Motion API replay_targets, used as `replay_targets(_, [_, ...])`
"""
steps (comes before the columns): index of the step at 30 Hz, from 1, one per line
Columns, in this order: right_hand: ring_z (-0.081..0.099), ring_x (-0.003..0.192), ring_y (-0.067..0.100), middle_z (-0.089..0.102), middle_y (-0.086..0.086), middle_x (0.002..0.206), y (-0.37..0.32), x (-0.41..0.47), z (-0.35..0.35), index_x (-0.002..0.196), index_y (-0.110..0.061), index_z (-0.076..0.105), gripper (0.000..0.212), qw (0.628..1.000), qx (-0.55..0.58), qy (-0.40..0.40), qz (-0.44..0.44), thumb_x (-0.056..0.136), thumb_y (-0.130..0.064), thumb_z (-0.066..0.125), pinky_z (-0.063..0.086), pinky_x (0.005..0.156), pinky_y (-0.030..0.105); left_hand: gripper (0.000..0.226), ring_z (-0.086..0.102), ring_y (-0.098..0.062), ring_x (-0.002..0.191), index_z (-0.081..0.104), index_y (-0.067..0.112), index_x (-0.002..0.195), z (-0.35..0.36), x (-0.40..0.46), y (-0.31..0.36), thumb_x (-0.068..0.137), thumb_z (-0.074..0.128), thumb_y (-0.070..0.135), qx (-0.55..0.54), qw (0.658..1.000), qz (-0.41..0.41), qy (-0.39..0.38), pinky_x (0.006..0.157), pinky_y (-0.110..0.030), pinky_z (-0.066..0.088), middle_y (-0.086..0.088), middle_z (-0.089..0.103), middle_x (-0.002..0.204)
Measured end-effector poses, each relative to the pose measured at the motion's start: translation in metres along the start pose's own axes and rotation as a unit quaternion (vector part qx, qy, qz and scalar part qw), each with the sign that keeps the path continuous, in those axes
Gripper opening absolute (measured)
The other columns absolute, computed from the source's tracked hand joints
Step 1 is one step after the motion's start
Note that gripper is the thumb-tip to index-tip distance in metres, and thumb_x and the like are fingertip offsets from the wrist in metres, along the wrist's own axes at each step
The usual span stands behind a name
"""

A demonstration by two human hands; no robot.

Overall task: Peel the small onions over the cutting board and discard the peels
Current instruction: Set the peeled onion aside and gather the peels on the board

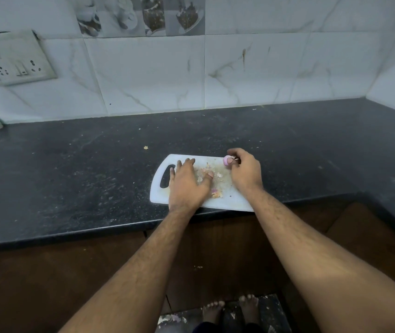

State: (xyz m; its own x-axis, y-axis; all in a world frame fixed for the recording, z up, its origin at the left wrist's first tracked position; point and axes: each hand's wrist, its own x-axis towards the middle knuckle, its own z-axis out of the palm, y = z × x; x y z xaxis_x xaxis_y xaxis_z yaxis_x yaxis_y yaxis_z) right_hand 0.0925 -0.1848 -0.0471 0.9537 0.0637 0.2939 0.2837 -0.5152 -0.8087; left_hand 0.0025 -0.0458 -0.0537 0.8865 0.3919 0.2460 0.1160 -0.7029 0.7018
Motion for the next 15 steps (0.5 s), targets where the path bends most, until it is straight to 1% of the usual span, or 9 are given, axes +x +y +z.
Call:
replay_targets(3, [0.063, 0.119, 0.019, 0.070, 0.002, 0.128, 0.010, 0.010, -0.001, 0.129, -0.022, 0.069, 0.031, 0.999, -0.033, -0.030, -0.008, 0.102, -0.015, 0.055, 0.050, 0.098, 0.032, 0.095, 0.008, -0.024, 0.158, 0.027, 0.012, 0.159, 0.007, 0.005, -0.004, 0.089, 0.047, 0.074, 0.104, 0.993, 0.018, -0.055, 0.127, -0.043, -0.002, -0.009, 0.025, 0.168])
replay_targets(5, [0.062, 0.124, 0.020, 0.069, 0.002, 0.133, 0.012, 0.011, 0.000, 0.134, -0.022, 0.066, 0.036, 0.999, -0.041, -0.031, -0.009, 0.103, -0.011, 0.052, 0.050, 0.103, 0.034, 0.105, 0.007, -0.023, 0.158, 0.022, 0.013, 0.160, 0.013, 0.007, -0.006, 0.084, 0.037, 0.084, 0.157, 0.984, 0.020, -0.078, 0.127, -0.045, 0.000, -0.007, 0.020, 0.169])
replay_targets(6, [0.060, 0.127, 0.020, 0.067, 0.001, 0.136, 0.013, 0.010, 0.001, 0.137, -0.022, 0.064, 0.040, 0.998, -0.047, -0.038, -0.016, 0.103, -0.009, 0.050, 0.049, 0.105, 0.035, 0.106, 0.008, -0.023, 0.158, 0.022, 0.013, 0.161, 0.015, 0.007, -0.005, 0.084, 0.032, 0.085, 0.173, 0.982, 0.016, -0.081, 0.127, -0.045, 0.002, -0.007, 0.019, 0.170])
replay_targets(8, [0.058, 0.130, 0.018, 0.066, 0.000, 0.139, 0.012, 0.011, 0.001, 0.140, -0.022, 0.062, 0.045, 0.997, -0.049, -0.059, -0.031, 0.102, -0.004, 0.046, 0.044, 0.107, 0.030, 0.100, 0.010, -0.023, 0.158, 0.023, 0.012, 0.161, 0.018, 0.004, -0.003, 0.089, 0.023, 0.082, 0.181, 0.981, 0.000, -0.072, 0.127, -0.046, 0.005, -0.007, 0.019, 0.170])
replay_targets(10, [0.057, 0.133, 0.017, 0.064, 0.000, 0.140, 0.013, 0.013, -0.001, 0.140, -0.020, 0.062, 0.048, 0.995, -0.041, -0.077, -0.042, 0.101, 0.000, 0.044, 0.040, 0.106, 0.024, 0.090, 0.012, -0.025, 0.157, 0.027, 0.011, 0.159, 0.020, -0.004, 0.004, 0.096, 0.017, 0.074, 0.167, 0.984, -0.028, -0.050, 0.127, -0.046, 0.007, -0.008, 0.021, 0.169])
replay_targets(11, [0.056, 0.134, 0.017, 0.064, 0.000, 0.141, 0.013, 0.014, -0.002, 0.141, -0.019, 0.061, 0.049, 0.995, -0.036, -0.083, -0.045, 0.100, 0.002, 0.043, 0.039, 0.108, 0.023, 0.085, 0.013, -0.026, 0.157, 0.029, 0.010, 0.159, 0.022, -0.009, 0.009, 0.099, 0.015, 0.069, 0.164, 0.985, -0.041, -0.034, 0.126, -0.046, 0.007, -0.009, 0.022, 0.169])
replay_targets(12, [0.056, 0.134, 0.018, 0.065, -0.001, 0.138, 0.012, 0.016, -0.004, 0.141, -0.019, 0.061, 0.050, 0.994, -0.032, -0.087, -0.050, 0.100, 0.003, 0.043, 0.039, 0.110, 0.025, 0.081, 0.014, -0.027, 0.157, 0.030, 0.009, 0.158, 0.025, -0.013, 0.013, 0.101, 0.013, 0.064, 0.167, 0.984, -0.053, -0.019, 0.126, -0.046, 0.008, -0.010, 0.023, 0.168])
replay_targets(14, [0.058, 0.130, 0.020, 0.067, -0.002, 0.131, 0.006, 0.015, -0.006, 0.142, -0.017, 0.060, 0.051, 0.993, -0.032, -0.089, -0.072, 0.099, 0.004, 0.042, 0.042, 0.114, 0.032, 0.075, 0.014, -0.027, 0.157, 0.031, 0.009, 0.157, 0.027, -0.017, 0.016, 0.104, 0.011, 0.056, 0.166, 0.983, -0.075, -0.009, 0.126, -0.047, 0.008, -0.010, 0.025, 0.168])
replay_targets(15, [0.057, 0.129, 0.021, 0.066, 0.000, 0.131, 0.003, 0.013, -0.006, 0.142, -0.016, 0.060, 0.051, 0.992, -0.045, -0.080, -0.091, 0.099, 0.005, 0.042, 0.043, 0.113, 0.034, 0.073, 0.015, -0.027, 0.156, 0.032, 0.009, 0.157, 0.027, -0.017, 0.016, 0.105, 0.010, 0.054, 0.162, 0.984, -0.079, -0.009, 0.126, -0.046, 0.008, -0.010, 0.026, 0.167])
